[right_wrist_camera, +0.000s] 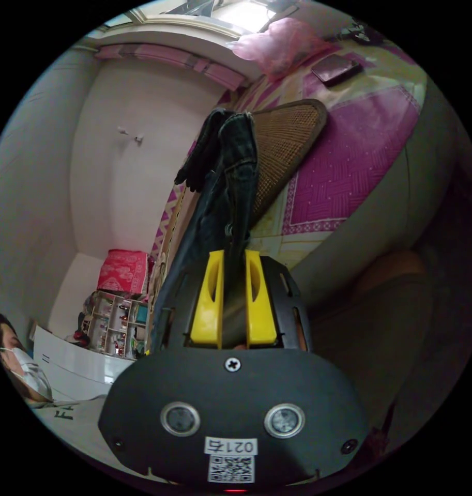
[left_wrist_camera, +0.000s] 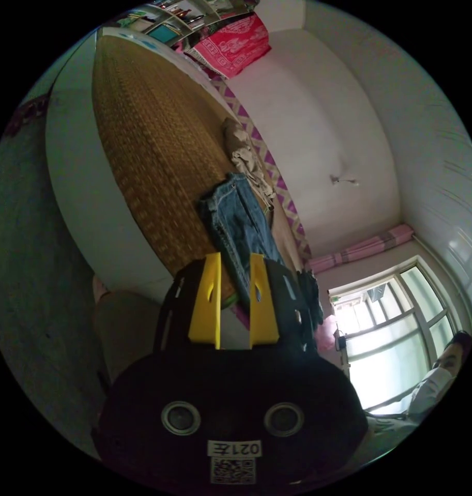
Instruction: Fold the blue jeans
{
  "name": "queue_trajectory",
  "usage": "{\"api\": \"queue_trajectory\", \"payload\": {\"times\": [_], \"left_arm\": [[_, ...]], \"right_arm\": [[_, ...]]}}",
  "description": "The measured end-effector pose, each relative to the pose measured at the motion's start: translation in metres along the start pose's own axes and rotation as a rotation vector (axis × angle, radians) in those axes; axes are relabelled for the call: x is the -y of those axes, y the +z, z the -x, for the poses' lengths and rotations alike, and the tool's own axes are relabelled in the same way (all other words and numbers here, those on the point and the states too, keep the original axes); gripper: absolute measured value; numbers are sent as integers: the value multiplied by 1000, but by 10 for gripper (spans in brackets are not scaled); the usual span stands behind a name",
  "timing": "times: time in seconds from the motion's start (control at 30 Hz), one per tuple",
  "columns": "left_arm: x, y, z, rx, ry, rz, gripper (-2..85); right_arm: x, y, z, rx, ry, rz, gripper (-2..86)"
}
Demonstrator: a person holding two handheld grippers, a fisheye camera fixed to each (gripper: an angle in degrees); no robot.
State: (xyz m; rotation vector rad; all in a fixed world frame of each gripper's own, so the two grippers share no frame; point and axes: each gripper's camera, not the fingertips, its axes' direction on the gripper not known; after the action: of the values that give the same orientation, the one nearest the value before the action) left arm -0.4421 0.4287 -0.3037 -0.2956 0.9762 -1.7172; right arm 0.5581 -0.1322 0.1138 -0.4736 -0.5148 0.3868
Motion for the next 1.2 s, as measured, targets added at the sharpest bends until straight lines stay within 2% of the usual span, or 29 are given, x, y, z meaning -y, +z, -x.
{"api": "queue_trajectory", "payload": {"times": [0.1,0.3,0.47,0.63,0.8,0.87,0.97,1.1,1.2], "left_arm": [[6,17,-6,-3,5,10,72],[9,46,-17,62,22,32,1],[30,65,-82,58,240,50,-8],[85,119,-166,102,408,116,-9],[147,239,-200,188,399,226,-9],[165,310,-191,226,338,284,-9],[169,368,-159,238,237,311,-9],[159,359,-147,140,240,171,-9],[134,349,-161,133,386,160,-7]], "right_arm": [[-2,15,4,23,12,23,62],[-2,28,-1,94,119,16,34],[29,32,31,335,63,54,22],[103,68,98,462,-13,98,28],[188,170,136,412,20,175,44],[218,232,137,311,23,196,62],[228,287,121,236,84,248,70],[207,285,143,318,12,239,70],[168,281,201,279,-253,327,48]]}}
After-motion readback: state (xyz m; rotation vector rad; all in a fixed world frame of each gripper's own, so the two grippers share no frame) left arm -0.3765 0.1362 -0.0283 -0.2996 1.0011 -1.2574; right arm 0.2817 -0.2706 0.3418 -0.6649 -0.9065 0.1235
